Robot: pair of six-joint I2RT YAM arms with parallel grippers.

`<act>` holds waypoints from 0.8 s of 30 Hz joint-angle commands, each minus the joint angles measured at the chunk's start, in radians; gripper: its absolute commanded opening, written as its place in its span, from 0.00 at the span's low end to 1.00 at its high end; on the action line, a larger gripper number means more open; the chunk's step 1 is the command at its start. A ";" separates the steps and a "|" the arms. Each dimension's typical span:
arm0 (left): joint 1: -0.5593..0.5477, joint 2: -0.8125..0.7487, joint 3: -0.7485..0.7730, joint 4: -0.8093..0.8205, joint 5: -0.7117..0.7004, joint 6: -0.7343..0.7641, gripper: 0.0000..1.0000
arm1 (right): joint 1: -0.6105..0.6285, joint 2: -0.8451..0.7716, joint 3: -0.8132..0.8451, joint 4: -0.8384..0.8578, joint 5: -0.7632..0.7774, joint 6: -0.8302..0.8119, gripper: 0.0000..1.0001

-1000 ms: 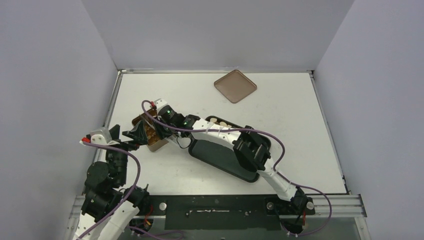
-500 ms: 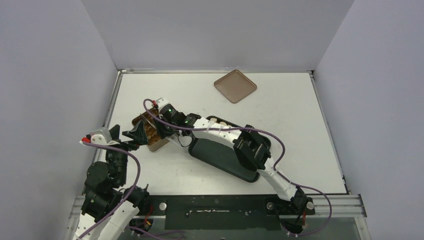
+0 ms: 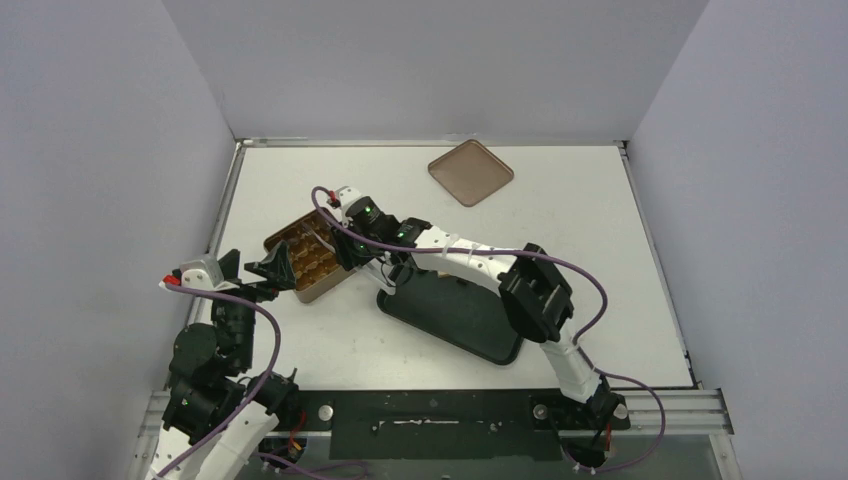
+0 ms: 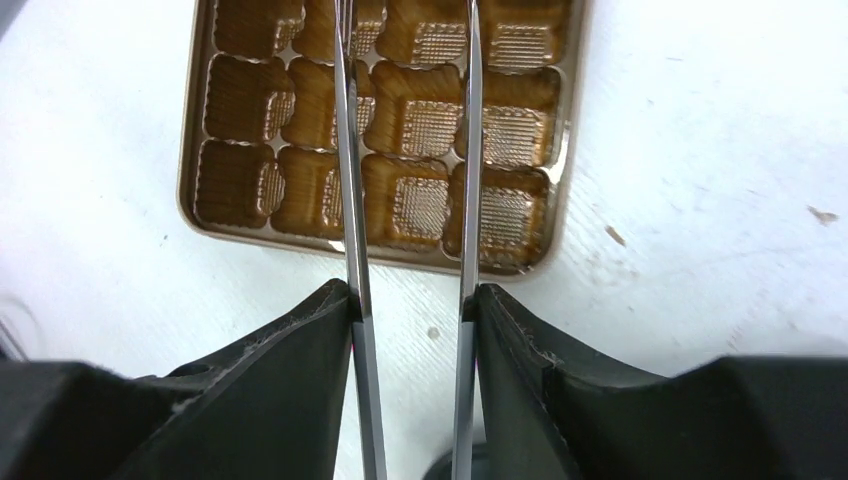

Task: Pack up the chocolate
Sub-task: Pick up the fake chocolate from the plate.

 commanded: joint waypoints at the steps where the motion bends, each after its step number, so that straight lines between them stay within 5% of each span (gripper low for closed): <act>1: -0.003 -0.005 0.016 0.022 -0.002 0.001 0.97 | -0.031 -0.182 -0.077 0.090 -0.008 -0.004 0.45; 24: -0.004 0.019 0.000 0.043 0.035 0.006 0.97 | -0.077 -0.683 -0.594 -0.085 0.260 0.081 0.45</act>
